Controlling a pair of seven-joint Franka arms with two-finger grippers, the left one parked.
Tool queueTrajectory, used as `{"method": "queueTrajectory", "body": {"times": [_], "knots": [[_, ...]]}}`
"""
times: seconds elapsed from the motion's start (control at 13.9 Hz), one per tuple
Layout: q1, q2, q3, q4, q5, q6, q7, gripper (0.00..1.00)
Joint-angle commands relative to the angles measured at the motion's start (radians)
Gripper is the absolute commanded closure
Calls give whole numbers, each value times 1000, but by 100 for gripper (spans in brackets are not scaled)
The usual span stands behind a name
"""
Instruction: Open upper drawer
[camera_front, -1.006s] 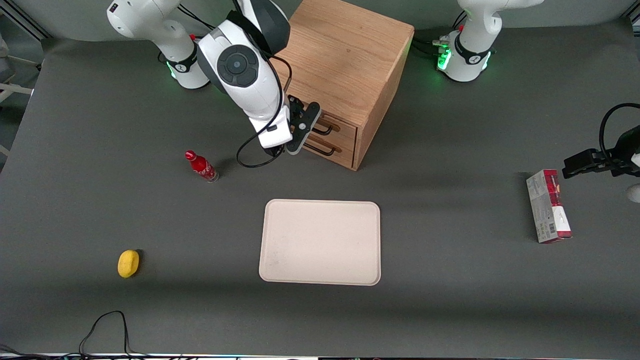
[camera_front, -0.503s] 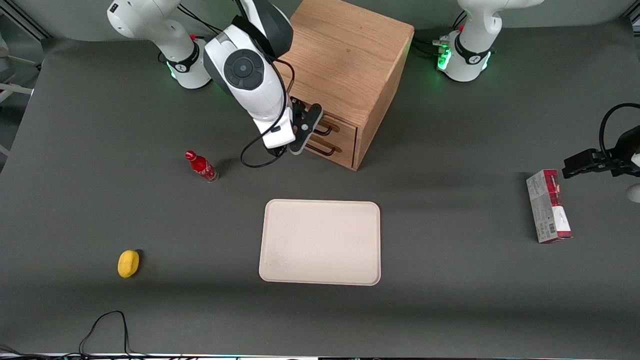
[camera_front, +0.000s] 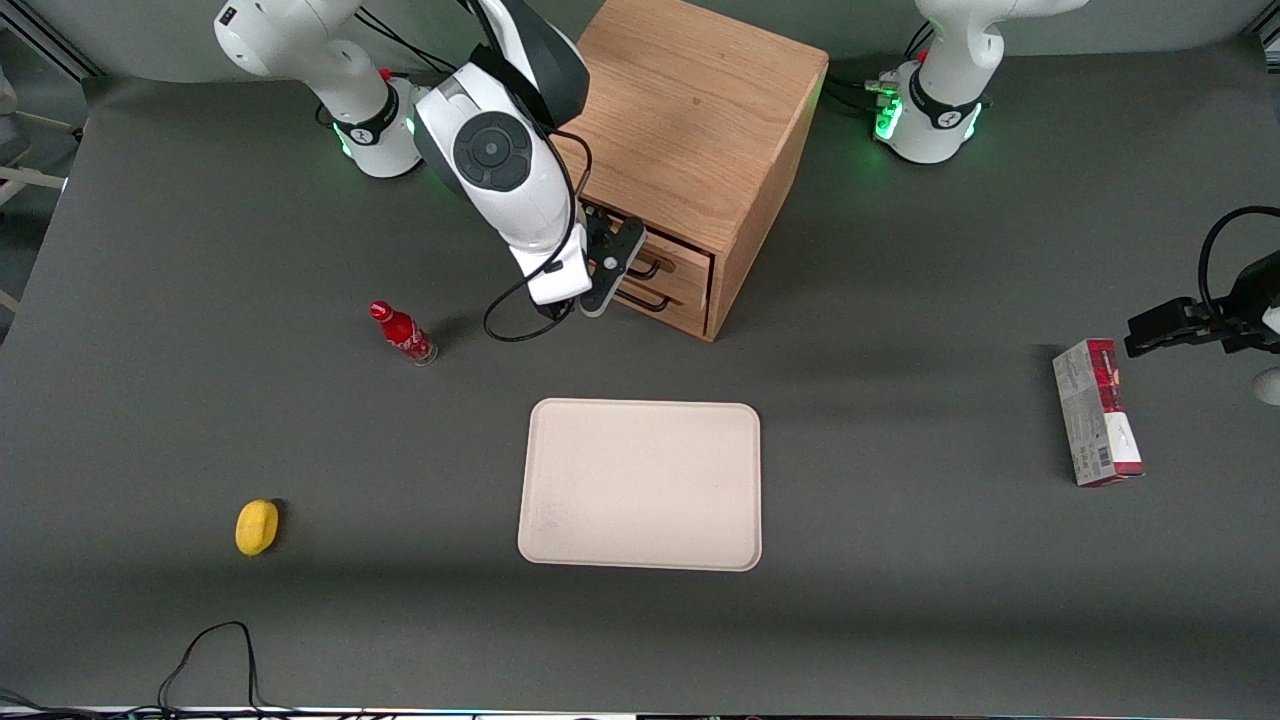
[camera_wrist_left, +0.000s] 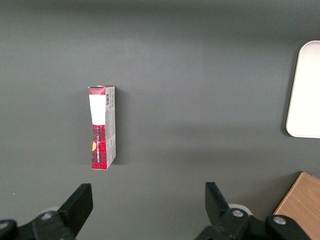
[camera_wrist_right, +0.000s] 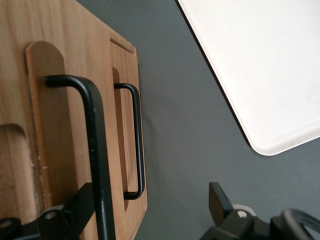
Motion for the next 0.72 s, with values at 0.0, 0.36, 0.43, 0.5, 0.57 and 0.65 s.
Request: {"method": "queueTrajectory", "body": {"times": [0.0, 0.36, 0.43, 0.5, 0.57, 0.65], "knots": [[-4, 1, -8, -1, 13, 18, -25, 0], [-34, 58, -25, 70, 6, 12, -27, 0], [-41, 71, -25, 84, -3, 10, -33, 0], [-52, 90, -25, 111, -4, 10, -41, 0], [-69, 110, -25, 139, -5, 7, -47, 0], [-89, 123, -25, 157, -4, 0, -59, 0]]}}
